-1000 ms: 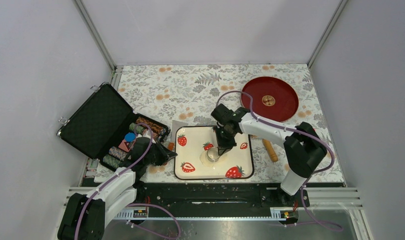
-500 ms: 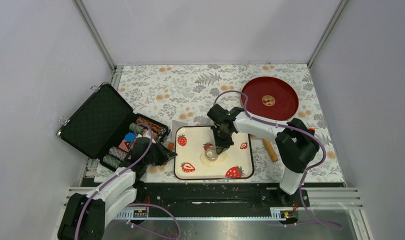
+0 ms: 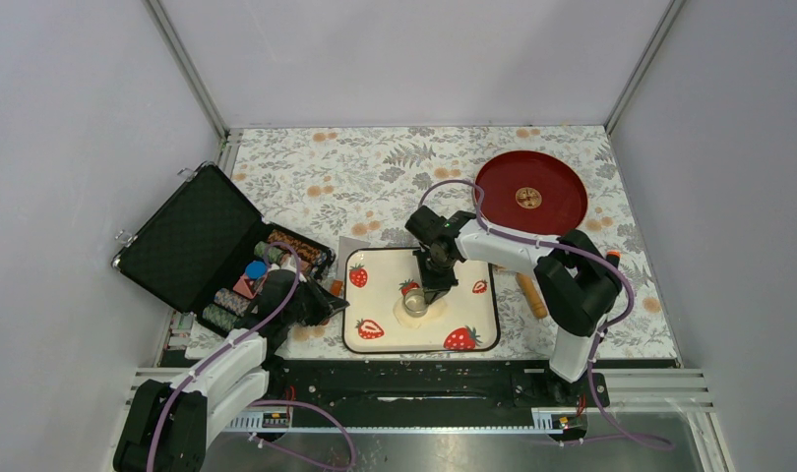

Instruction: Roll out the dumpling wrappers from the dough

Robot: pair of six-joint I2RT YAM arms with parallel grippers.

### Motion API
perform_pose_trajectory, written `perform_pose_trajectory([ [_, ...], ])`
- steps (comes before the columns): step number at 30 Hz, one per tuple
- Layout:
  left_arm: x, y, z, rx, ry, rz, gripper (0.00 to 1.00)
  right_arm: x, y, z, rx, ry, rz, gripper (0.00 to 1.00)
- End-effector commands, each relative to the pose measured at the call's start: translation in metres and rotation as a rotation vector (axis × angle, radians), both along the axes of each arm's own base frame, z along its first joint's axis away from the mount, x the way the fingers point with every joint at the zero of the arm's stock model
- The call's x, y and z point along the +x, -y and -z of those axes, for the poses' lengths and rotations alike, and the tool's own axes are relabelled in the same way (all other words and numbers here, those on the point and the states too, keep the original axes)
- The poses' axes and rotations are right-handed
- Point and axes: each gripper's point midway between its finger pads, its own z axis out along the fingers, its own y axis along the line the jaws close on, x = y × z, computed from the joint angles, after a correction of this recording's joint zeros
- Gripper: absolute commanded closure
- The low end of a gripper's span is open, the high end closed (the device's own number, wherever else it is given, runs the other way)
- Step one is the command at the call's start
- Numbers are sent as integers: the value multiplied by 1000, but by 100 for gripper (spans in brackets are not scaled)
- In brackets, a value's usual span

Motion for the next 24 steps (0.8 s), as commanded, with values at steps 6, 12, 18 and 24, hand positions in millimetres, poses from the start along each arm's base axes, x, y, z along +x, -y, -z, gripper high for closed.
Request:
perform_pose_trajectory([
  [6, 2, -6, 6, 22, 0, -28, 100, 2, -6, 1, 9, 1, 6, 95],
  [12, 3, -6, 5, 22, 2, -29, 100, 0, -1, -1, -8, 3, -6, 92],
  [18, 2, -7, 5, 23, 3, -30, 100, -4, 5, -1, -29, -1, -32, 90],
  [24, 3, -7, 4, 24, 4, -30, 100, -3, 7, -13, -18, 25, -50, 66],
])
